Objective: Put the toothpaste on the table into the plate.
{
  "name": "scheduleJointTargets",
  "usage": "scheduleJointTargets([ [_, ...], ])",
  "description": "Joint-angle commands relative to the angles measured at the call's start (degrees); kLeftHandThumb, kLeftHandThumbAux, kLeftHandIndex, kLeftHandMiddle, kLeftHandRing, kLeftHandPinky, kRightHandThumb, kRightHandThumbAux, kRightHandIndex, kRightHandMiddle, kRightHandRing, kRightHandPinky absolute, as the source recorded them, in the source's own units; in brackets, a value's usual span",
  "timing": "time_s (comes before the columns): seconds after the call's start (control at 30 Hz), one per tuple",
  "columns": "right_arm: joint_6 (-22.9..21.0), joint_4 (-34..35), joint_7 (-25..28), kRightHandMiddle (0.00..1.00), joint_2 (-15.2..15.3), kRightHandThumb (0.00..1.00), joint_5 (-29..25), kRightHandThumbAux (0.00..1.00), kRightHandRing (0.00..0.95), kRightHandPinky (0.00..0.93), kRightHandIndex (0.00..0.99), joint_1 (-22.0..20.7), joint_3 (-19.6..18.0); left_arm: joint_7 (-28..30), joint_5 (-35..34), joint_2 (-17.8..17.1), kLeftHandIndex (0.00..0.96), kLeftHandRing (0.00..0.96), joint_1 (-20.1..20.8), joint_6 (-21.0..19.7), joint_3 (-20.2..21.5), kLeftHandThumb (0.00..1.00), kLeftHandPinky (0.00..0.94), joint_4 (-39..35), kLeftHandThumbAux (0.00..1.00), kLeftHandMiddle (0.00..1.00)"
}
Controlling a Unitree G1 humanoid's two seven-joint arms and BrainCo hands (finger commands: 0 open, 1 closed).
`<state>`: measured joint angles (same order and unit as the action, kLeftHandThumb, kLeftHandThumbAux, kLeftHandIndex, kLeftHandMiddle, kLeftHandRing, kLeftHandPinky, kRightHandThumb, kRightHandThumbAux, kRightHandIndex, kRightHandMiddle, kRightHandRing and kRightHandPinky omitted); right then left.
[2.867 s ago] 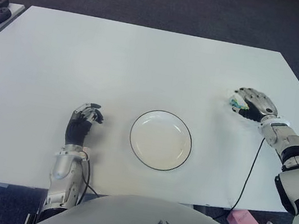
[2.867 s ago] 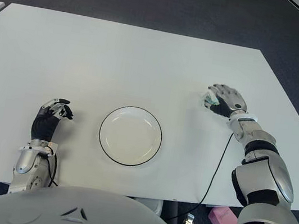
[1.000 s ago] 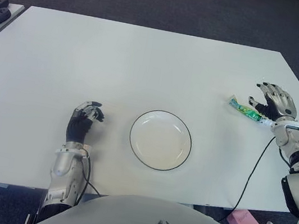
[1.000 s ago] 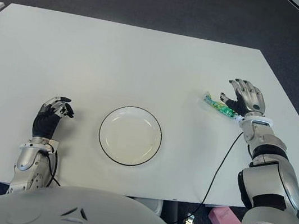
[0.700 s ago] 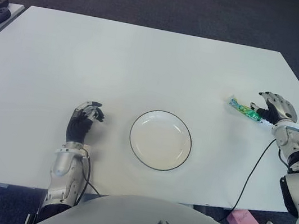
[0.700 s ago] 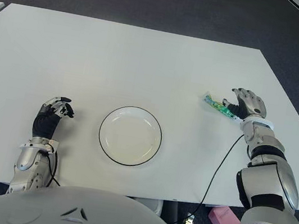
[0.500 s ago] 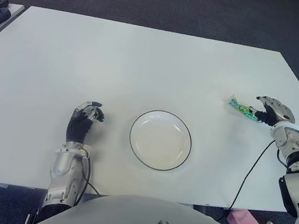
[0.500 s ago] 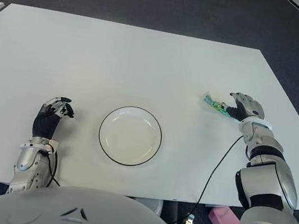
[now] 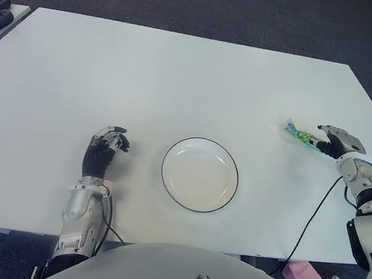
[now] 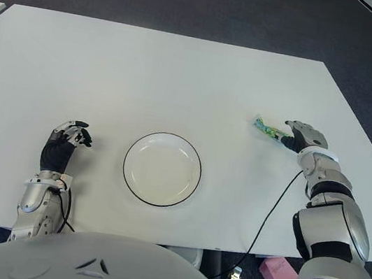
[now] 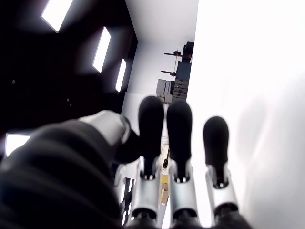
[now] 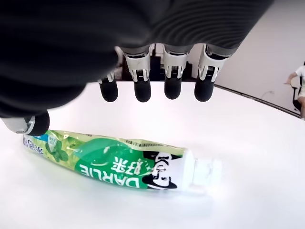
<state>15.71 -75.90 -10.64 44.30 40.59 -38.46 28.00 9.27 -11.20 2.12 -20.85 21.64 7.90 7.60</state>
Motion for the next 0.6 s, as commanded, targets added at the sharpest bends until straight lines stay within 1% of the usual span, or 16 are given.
scheduleJointTargets([
  [0.03, -1.10, 1.86, 2.30, 0.000, -0.79, 0.530, 0.32, 0.146, 0.000, 0.000, 0.000, 0.91, 0.57, -0.10, 0.10, -0.08, 0.433, 0.575, -0.53, -1.23, -0.25, 0.700, 0.555, 0.71, 0.719, 0.598],
  [0.17, -1.99, 0.37, 2.68, 0.000, -1.68, 0.525, 0.58, 0.122, 0.000, 0.000, 0.000, 1.20, 1.04, -0.16, -0.04, -0.10, 0.434, 0.574, -0.54, -1.31, -0.10, 0.700, 0.556, 0.74, 0.719, 0.600],
  [0.33, -3.31, -0.42, 3.99, 0.000, -2.97, 0.518, 1.69, 0.117, 0.000, 0.000, 0.000, 1.52, 2.43, -0.13, -0.07, -0.06, 0.434, 0.574, -0.46, -0.91, -0.02, 0.701, 0.559, 0.85, 0.719, 0.602],
  [0.43, -4.36, -0.99, 4.75, 0.000, -3.94, 0.510, 2.49, 0.121, 0.000, 0.000, 0.000, 1.69, 3.48, 0.15, -0.07, -0.27, 0.434, 0.573, -0.41, -0.90, -0.05, 0.701, 0.556, 1.01, 0.719, 0.602],
  [0.5, -6.00, -2.20, 4.60, 0.000, -5.58, 0.510, 3.23, 0.132, 0.000, 0.000, 0.000, 2.26, 4.26, 0.33, -0.22, -0.34, 0.434, 0.573, -0.41, -1.02, -0.06, 0.701, 0.555, 1.02, 0.719, 0.602],
  [0.6, -5.44, -1.74, 5.55, 0.000, -5.57, 0.520, 4.33, 0.149, 0.000, 0.000, 0.000, 2.03, 5.58, 0.62, -0.49, -0.39, 0.434, 0.574, -0.43, -0.97, -0.09, 0.701, 0.557, 1.08, 0.719, 0.604],
])
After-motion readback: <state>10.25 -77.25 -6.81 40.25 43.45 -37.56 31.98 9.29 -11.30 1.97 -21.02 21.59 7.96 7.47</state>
